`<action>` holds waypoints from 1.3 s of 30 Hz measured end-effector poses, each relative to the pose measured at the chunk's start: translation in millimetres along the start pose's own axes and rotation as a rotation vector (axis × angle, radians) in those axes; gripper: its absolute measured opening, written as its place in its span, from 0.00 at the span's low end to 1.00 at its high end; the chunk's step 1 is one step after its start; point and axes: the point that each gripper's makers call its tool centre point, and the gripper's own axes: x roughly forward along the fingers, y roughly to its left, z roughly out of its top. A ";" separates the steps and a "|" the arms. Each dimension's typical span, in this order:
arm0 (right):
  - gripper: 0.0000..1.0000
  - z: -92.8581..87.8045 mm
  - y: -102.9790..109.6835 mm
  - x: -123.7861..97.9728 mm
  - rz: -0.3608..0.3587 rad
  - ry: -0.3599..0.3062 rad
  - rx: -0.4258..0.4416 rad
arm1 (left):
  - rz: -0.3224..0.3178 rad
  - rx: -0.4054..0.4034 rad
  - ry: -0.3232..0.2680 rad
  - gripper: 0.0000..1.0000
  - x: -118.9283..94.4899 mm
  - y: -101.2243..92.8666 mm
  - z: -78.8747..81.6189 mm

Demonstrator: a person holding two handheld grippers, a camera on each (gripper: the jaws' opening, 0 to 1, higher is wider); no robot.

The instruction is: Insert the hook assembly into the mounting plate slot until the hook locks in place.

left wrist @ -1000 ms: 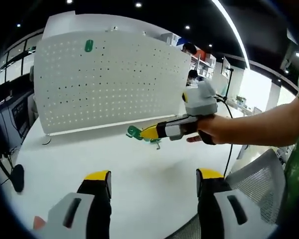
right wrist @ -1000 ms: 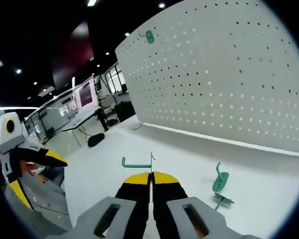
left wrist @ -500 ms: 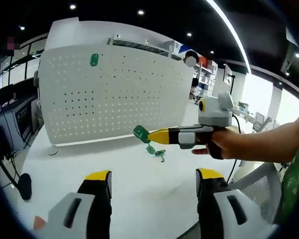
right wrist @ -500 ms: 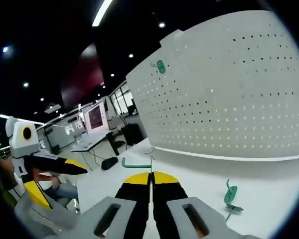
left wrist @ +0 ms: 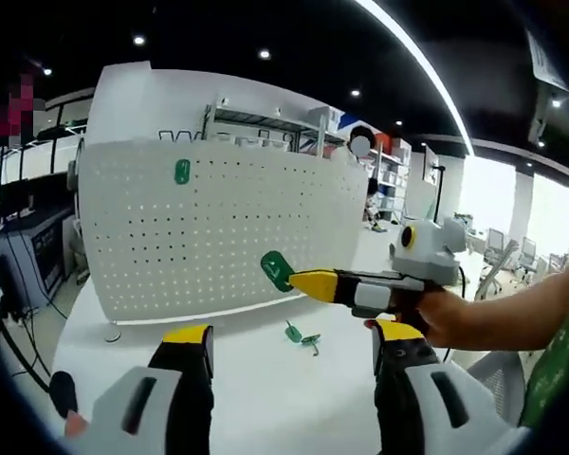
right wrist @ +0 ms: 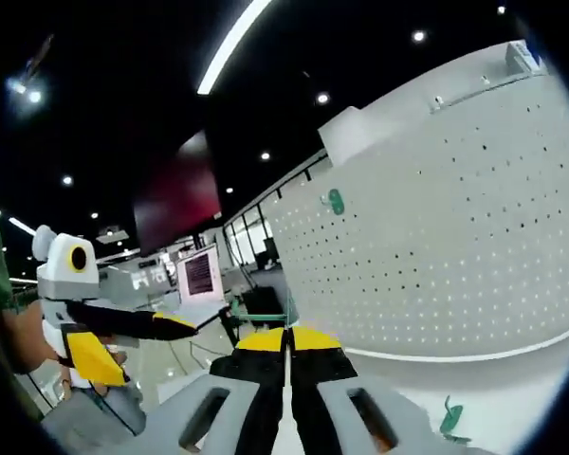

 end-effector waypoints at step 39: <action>0.00 37.6 26.2 9.6 0.021 -0.187 0.048 | 0.004 -0.270 -0.201 0.36 33.1 20.5 59.0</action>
